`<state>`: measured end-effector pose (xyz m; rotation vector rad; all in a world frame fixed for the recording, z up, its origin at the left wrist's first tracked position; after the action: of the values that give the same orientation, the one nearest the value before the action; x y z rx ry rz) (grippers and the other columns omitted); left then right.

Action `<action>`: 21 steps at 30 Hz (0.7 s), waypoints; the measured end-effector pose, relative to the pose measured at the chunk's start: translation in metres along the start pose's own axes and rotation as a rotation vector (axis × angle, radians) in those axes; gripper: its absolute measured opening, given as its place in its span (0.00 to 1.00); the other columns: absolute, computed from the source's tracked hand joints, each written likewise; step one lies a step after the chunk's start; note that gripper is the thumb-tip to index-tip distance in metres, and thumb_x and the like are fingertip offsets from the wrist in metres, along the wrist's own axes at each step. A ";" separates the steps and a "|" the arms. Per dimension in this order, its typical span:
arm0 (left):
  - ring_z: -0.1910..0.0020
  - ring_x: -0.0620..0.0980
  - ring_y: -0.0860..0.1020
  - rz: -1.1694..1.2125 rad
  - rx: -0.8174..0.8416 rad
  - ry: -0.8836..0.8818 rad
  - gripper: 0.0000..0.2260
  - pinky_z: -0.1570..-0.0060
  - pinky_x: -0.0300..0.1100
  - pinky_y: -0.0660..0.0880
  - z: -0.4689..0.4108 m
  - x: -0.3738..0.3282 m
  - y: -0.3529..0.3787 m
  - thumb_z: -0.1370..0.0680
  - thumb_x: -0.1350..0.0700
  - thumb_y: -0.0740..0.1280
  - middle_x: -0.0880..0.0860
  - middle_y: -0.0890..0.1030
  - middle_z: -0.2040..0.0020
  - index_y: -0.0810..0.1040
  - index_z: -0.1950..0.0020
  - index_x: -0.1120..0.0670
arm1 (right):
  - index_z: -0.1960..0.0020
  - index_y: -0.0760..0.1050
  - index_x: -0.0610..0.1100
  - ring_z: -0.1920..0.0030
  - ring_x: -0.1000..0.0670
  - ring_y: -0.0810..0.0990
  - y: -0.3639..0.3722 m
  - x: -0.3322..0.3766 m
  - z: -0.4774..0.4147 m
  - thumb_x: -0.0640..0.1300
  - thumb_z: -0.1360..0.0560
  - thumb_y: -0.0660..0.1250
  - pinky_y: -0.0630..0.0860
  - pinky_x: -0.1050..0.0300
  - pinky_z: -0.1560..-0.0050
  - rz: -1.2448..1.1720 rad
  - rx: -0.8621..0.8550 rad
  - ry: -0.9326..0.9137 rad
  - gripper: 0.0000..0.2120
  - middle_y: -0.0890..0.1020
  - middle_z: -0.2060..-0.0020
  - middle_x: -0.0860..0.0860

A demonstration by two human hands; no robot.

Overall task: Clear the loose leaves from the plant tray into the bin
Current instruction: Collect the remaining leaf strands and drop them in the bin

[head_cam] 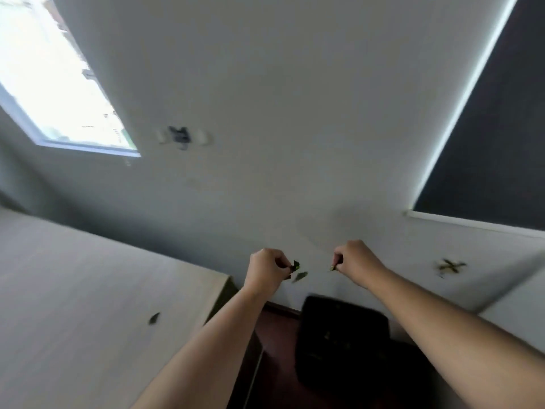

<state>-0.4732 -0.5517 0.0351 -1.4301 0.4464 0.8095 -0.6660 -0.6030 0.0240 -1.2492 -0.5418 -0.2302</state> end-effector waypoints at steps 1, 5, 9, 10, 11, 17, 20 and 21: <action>0.70 0.40 0.75 -0.016 0.052 0.013 0.01 0.73 0.20 0.69 -0.009 -0.009 0.019 0.30 0.65 0.72 0.52 0.80 0.67 0.84 0.61 0.60 | 0.60 0.82 0.39 0.55 0.43 0.81 -0.001 -0.021 0.000 0.32 0.31 0.66 0.74 0.59 0.56 0.004 0.010 0.039 0.07 0.83 0.59 0.43; 0.65 0.46 0.79 -0.085 0.223 0.019 0.01 0.62 0.33 0.75 -0.035 -0.011 0.089 0.31 0.64 0.72 0.53 0.82 0.64 0.83 0.61 0.59 | 0.70 0.77 0.49 0.56 0.44 0.82 0.023 -0.087 0.000 0.32 0.33 0.66 0.75 0.59 0.56 -0.035 0.061 0.197 0.14 0.80 0.63 0.47; 0.63 0.50 0.80 -0.134 0.349 -0.063 0.02 0.60 0.37 0.76 -0.051 0.022 0.148 0.30 0.64 0.72 0.51 0.80 0.65 0.83 0.61 0.58 | 0.62 0.81 0.46 0.57 0.46 0.81 0.062 -0.130 0.004 0.35 0.31 0.69 0.74 0.59 0.58 -0.071 0.096 0.329 0.07 0.81 0.62 0.49; 0.63 0.50 0.80 -0.145 0.388 -0.083 0.02 0.61 0.38 0.76 -0.058 0.036 0.167 0.30 0.64 0.72 0.52 0.80 0.65 0.83 0.60 0.58 | 0.61 0.82 0.45 0.56 0.46 0.81 0.079 -0.143 0.000 0.35 0.31 0.69 0.72 0.61 0.58 -0.087 0.116 0.359 0.06 0.81 0.62 0.49; 0.62 0.49 0.79 -0.156 0.417 -0.101 0.01 0.61 0.38 0.75 -0.066 0.050 0.183 0.30 0.63 0.72 0.52 0.80 0.64 0.83 0.60 0.58 | 0.60 0.82 0.44 0.56 0.47 0.81 0.095 -0.155 -0.005 0.35 0.30 0.68 0.71 0.62 0.58 -0.101 0.133 0.381 0.06 0.80 0.61 0.49; 0.45 0.52 0.79 -0.188 0.636 -0.184 0.16 0.46 0.39 0.75 -0.099 0.097 0.249 0.27 0.56 0.72 0.55 0.81 0.43 0.79 0.40 0.57 | 0.42 0.78 0.42 0.45 0.46 0.80 0.155 -0.201 -0.032 0.37 0.27 0.67 0.76 0.55 0.43 -0.182 0.178 0.467 0.14 0.79 0.41 0.43; 0.39 0.54 0.77 -0.260 0.734 -0.129 0.22 0.39 0.45 0.74 -0.102 0.100 0.259 0.26 0.53 0.71 0.55 0.77 0.35 0.73 0.33 0.55 | 0.36 0.73 0.44 0.42 0.45 0.78 0.167 -0.211 -0.033 0.38 0.25 0.65 0.75 0.55 0.42 -0.183 0.238 0.513 0.18 0.75 0.36 0.42; 0.39 0.54 0.77 -0.284 0.736 -0.102 0.21 0.38 0.45 0.74 -0.102 0.100 0.258 0.25 0.53 0.70 0.55 0.77 0.35 0.73 0.33 0.54 | 0.37 0.74 0.44 0.43 0.45 0.79 0.167 -0.212 -0.033 0.38 0.25 0.65 0.76 0.54 0.42 -0.186 0.236 0.521 0.17 0.75 0.36 0.42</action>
<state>-0.5726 -0.6428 -0.2269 -0.7382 0.3938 0.4132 -0.7630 -0.6080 -0.2302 -0.8624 -0.2230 -0.6111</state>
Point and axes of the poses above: each hand's wrist, its own z-axis away from the middle knuckle, its own y-axis out of the palm, x = y × z, the point moved 4 cm from there along -z, towards the middle knuckle
